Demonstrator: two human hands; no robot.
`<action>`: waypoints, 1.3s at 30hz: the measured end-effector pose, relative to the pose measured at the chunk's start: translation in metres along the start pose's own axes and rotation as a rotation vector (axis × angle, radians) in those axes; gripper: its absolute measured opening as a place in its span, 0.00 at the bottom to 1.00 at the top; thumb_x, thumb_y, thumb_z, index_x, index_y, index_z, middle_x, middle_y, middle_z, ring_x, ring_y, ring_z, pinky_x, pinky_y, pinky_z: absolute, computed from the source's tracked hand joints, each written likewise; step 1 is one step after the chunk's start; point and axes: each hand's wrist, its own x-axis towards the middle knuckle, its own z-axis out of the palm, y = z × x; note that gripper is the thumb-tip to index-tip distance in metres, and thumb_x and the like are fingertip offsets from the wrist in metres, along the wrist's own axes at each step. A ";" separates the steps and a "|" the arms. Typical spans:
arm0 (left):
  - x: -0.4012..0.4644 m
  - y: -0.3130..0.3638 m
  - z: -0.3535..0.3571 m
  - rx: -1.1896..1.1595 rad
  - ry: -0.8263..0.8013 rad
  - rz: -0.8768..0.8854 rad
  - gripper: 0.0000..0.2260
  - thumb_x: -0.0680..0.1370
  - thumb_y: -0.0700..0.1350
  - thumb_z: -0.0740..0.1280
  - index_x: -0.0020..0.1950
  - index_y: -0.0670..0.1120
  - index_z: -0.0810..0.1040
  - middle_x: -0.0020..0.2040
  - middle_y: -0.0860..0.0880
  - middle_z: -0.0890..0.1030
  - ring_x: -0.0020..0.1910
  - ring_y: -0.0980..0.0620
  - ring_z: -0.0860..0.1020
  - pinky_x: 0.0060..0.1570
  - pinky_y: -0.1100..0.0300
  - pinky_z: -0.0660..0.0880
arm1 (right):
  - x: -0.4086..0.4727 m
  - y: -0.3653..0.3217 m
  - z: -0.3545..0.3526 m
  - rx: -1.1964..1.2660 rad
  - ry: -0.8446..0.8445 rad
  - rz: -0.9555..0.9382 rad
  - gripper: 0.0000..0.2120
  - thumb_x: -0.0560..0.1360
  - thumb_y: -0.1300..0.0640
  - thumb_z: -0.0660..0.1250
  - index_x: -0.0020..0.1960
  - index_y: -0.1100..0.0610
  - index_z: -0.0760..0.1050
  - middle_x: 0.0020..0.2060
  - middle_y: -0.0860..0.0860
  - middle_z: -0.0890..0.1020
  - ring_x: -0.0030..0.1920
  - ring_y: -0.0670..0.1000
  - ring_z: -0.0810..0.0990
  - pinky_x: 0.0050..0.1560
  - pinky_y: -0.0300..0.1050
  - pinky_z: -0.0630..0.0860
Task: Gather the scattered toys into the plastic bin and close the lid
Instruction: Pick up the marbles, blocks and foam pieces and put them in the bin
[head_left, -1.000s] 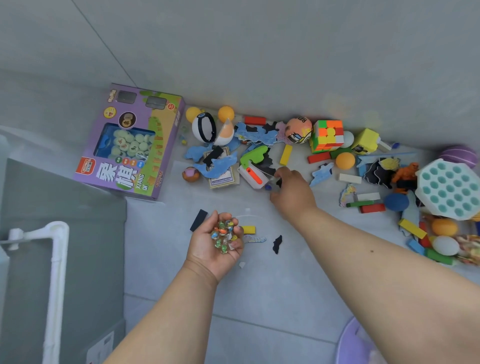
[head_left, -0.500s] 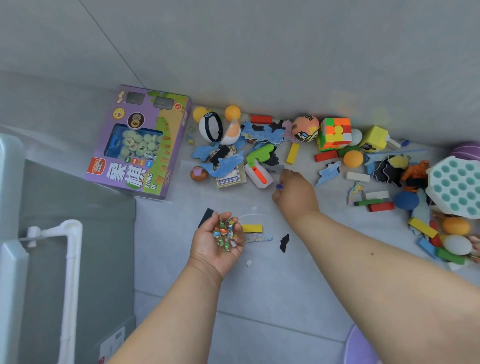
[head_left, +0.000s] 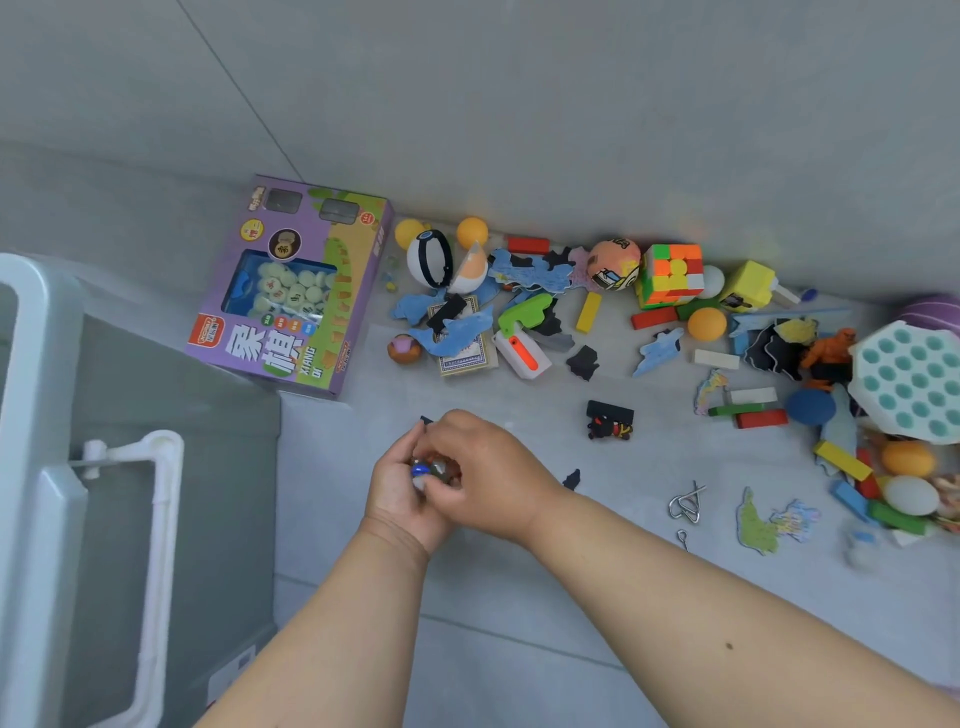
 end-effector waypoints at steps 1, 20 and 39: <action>0.001 0.001 -0.001 -0.016 -0.008 0.010 0.09 0.72 0.50 0.64 0.46 0.45 0.76 0.41 0.45 0.80 0.42 0.48 0.81 0.45 0.56 0.79 | 0.000 0.005 -0.001 0.058 0.078 0.036 0.09 0.70 0.58 0.66 0.50 0.56 0.79 0.43 0.49 0.75 0.42 0.48 0.74 0.44 0.38 0.71; -0.005 0.018 -0.039 -0.185 0.071 0.056 0.05 0.64 0.43 0.71 0.31 0.44 0.78 0.36 0.48 0.75 0.30 0.52 0.76 0.23 0.66 0.65 | -0.007 0.078 -0.018 -0.289 -0.108 0.387 0.18 0.79 0.63 0.55 0.68 0.60 0.63 0.63 0.57 0.69 0.61 0.57 0.68 0.58 0.45 0.65; -0.015 0.004 -0.022 -0.150 0.065 0.026 0.08 0.71 0.46 0.64 0.34 0.44 0.77 0.35 0.47 0.75 0.30 0.51 0.75 0.24 0.67 0.66 | -0.020 0.080 -0.048 -0.460 -0.197 0.368 0.12 0.76 0.68 0.54 0.58 0.62 0.63 0.43 0.56 0.69 0.42 0.55 0.68 0.40 0.45 0.63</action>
